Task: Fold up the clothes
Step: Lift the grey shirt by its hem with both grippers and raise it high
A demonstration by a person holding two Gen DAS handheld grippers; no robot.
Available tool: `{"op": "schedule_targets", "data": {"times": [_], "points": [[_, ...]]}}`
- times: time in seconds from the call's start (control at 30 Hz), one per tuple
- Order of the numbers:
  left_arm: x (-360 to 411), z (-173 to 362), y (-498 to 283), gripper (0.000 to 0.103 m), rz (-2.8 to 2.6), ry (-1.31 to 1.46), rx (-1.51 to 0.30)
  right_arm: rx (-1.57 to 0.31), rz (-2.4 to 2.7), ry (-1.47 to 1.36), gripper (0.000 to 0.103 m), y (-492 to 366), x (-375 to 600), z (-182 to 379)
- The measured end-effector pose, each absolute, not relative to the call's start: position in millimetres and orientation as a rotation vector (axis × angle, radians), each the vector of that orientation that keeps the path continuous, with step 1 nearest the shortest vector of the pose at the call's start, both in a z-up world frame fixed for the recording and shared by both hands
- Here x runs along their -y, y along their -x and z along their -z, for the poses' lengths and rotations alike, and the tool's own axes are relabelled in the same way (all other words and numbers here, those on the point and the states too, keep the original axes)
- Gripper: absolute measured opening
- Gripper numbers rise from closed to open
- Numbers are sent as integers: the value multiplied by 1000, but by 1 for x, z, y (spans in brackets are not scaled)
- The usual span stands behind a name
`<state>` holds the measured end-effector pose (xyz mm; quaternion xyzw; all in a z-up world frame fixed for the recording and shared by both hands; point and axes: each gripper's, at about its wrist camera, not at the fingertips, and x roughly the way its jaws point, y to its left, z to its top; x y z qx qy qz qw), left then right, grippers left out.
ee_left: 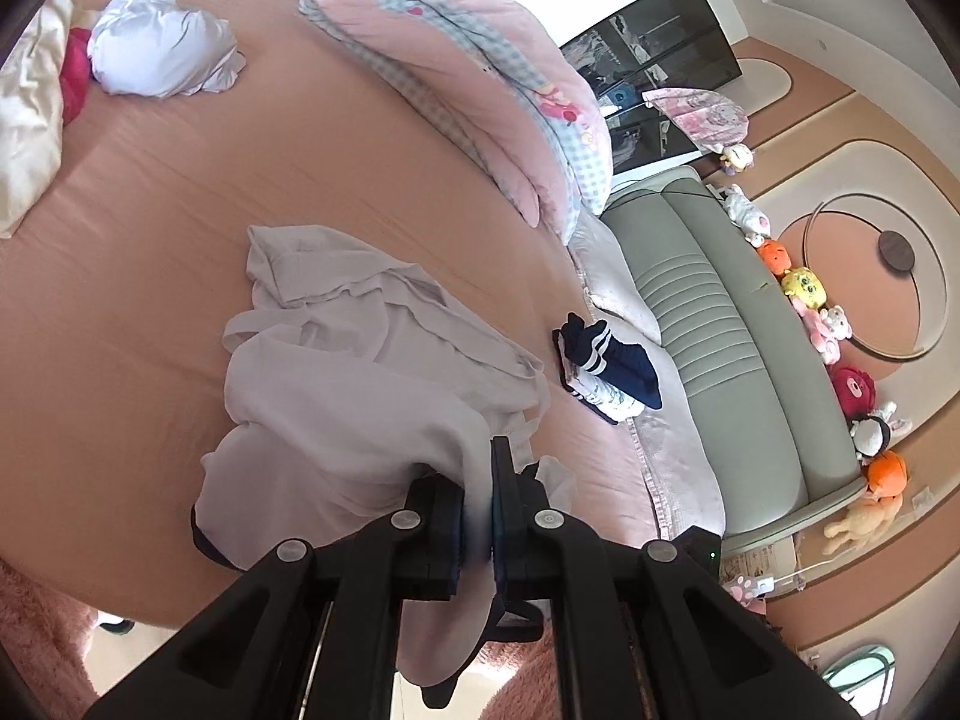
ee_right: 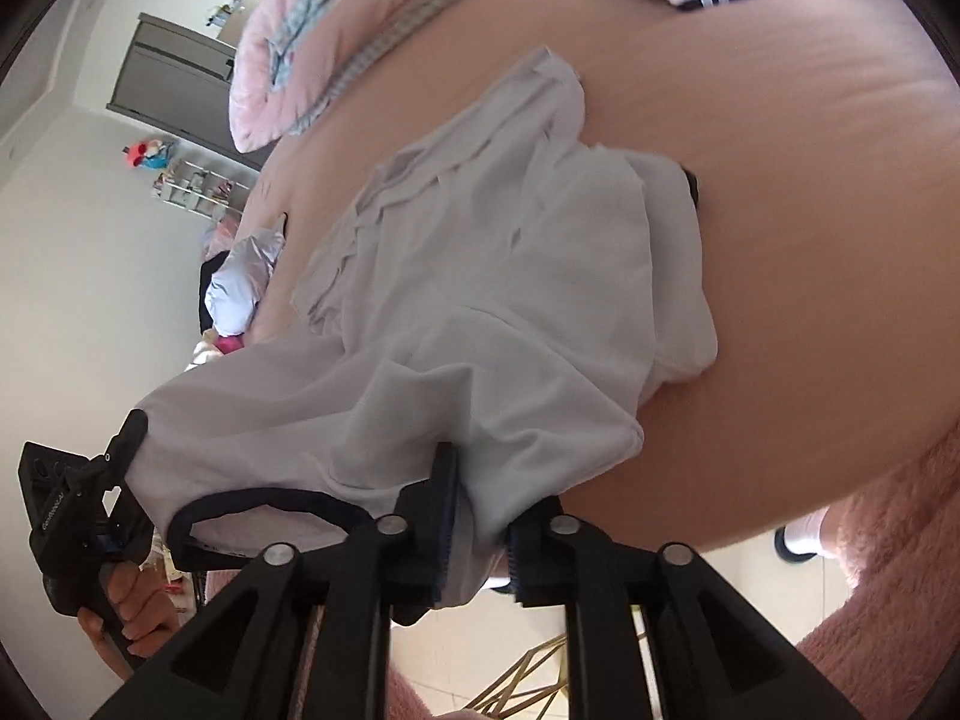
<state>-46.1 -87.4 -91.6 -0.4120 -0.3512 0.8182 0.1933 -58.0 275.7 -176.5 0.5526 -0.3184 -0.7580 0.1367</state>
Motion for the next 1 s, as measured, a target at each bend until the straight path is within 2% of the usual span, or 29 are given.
{"op": "schedule_targets", "data": {"times": [0.1, 0.2, 0.27, 0.37, 0.5, 0.53, 0.57, 1.0], "points": [[92, 105, 44, 6, -2271, 1190, 1024, 962, 2150, -1592, 35, 58, -272, 190], [94, 124, 43, 7, -2247, 1250, 1059, 1063, 2107, -1558, 34, 64, -273, 205], [93, 139, 43, 11, -2271, 1343, 1018, 1124, 2082, -1499, 8, 65, -275, 205], [91, 161, 42, 21, -2200, 1431, 1025, 1141, 2092, -1415, 6, 64, -275, 193], [82, 175, 44, 24, -2120, 1478, 1033, 1095, 2104, -1330, 5, 61, -272, 172], [79, 169, 44, 23, -2139, 1451, 997, 1093, 2103, -1308, 5, 61, -272, 166], [76, 164, 44, 8, -2159, 1423, 960, 1089, 2105, -1287, 4, 61, -271, 161], [94, 50, 30, 6, -2264, 1009, 1001, 1092, 2151, -908, 4, 55, -293, 56]]}}
